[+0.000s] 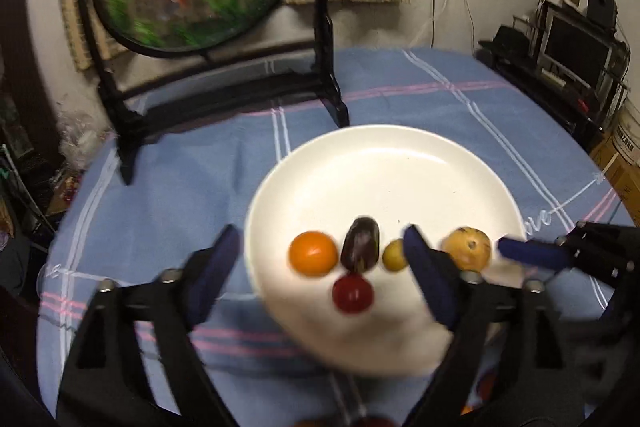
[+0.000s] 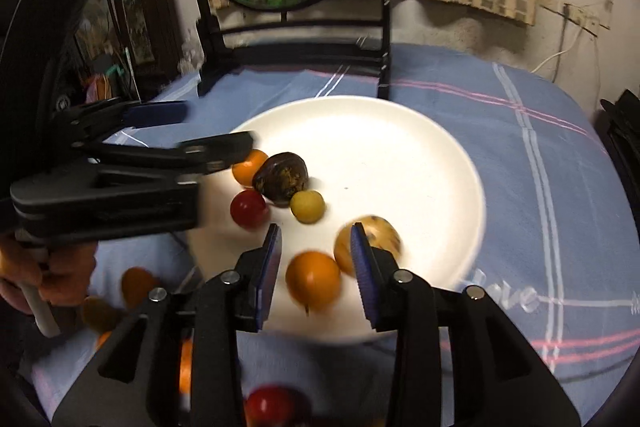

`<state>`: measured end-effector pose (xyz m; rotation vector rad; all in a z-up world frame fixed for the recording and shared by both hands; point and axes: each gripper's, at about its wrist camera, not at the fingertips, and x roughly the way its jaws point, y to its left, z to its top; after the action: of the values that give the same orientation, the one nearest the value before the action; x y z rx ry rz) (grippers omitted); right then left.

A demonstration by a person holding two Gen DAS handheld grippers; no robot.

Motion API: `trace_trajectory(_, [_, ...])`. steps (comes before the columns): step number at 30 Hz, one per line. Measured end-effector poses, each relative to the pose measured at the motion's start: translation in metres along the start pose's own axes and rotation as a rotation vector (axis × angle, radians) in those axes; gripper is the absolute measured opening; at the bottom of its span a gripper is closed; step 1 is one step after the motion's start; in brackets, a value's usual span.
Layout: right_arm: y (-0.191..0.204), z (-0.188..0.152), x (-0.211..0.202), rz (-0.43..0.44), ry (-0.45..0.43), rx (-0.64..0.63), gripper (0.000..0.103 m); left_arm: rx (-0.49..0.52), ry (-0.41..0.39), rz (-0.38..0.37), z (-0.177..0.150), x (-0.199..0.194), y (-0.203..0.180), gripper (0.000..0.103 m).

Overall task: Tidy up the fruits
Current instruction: 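Withdraw both tools from the plate back over the fruit pile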

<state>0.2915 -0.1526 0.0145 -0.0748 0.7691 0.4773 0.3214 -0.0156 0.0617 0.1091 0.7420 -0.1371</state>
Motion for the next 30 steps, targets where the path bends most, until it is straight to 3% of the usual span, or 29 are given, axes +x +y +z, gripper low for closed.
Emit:
trace_trajectory(6, [0.0, -0.051, -0.061, -0.044, -0.087, 0.007, 0.055, 0.018, -0.059, -0.027, -0.054, -0.069, 0.0, 0.1])
trace_trajectory(11, [0.01, -0.104, -0.088, -0.035, -0.054, 0.005, 0.057, -0.013, -0.026, -0.07, -0.119, -0.103, -0.002, 0.101])
trace_trajectory(16, [0.029, -0.142, -0.097, -0.064, -0.052, -0.087, 0.058, -0.058, -0.036, -0.089, -0.173, -0.125, -0.005, 0.101])
trace_trajectory(21, [0.02, -0.141, -0.103, -0.02, -0.076, 0.006, 0.058, -0.034, 0.024, -0.083, -0.193, -0.125, -0.01, 0.1])
trace_trajectory(26, [0.022, -0.146, -0.095, -0.042, -0.024, 0.011, 0.058, -0.089, 0.094, -0.13, -0.197, -0.113, -0.002, 0.1])
trace_trajectory(30, [0.027, -0.149, -0.086, -0.059, 0.03, -0.019, 0.058, -0.118, 0.084, -0.148, -0.199, -0.113, 0.004, 0.1])
